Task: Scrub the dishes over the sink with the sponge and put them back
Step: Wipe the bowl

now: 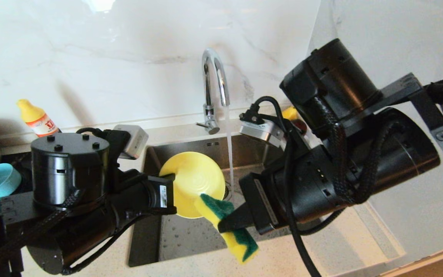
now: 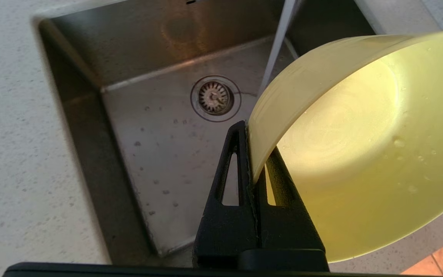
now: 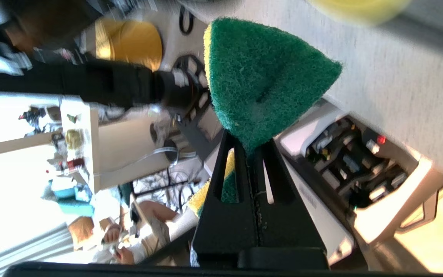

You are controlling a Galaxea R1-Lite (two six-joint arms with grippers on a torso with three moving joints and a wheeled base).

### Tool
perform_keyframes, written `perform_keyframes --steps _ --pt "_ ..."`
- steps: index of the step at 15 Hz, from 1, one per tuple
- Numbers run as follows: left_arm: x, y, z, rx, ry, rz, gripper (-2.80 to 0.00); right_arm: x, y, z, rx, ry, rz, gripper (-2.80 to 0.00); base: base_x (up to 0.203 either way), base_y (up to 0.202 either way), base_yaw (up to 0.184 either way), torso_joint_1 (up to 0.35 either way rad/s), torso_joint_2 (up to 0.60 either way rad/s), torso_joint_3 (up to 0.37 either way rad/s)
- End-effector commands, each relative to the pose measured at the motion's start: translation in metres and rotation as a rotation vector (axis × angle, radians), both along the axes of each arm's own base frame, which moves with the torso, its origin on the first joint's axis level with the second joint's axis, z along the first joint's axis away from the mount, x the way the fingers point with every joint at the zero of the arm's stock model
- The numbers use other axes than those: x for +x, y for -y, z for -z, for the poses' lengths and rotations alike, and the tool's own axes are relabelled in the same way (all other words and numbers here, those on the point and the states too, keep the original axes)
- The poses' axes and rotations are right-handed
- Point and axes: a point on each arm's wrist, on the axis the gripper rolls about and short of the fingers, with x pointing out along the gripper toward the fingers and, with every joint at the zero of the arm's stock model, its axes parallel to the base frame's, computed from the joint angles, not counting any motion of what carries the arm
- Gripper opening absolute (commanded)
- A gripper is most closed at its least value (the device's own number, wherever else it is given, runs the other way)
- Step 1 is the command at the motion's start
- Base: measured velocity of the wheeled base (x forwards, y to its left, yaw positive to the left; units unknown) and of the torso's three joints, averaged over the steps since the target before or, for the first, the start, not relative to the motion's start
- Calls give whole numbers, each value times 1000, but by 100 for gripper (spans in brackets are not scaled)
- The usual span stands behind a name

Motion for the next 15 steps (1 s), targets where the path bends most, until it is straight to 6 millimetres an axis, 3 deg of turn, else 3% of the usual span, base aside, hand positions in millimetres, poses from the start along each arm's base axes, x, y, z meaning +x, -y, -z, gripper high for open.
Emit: perform_keyframes --steps 1,4,9,15 --pt "2 7 8 15 -11 7 -280 14 -19 11 -31 -23 6 -280 0 0 0 0 0 0" --pt "4 16 9 5 4 20 -280 20 -27 20 -62 -39 18 -280 0 0 0 0 0 0" --pt "0 15 4 -20 30 27 -280 39 -19 23 -63 -43 73 -280 0 0 0 0 0 0" --pt "-5 14 10 -13 34 44 -280 47 -18 20 -47 -31 94 -280 0 0 0 0 0 0"
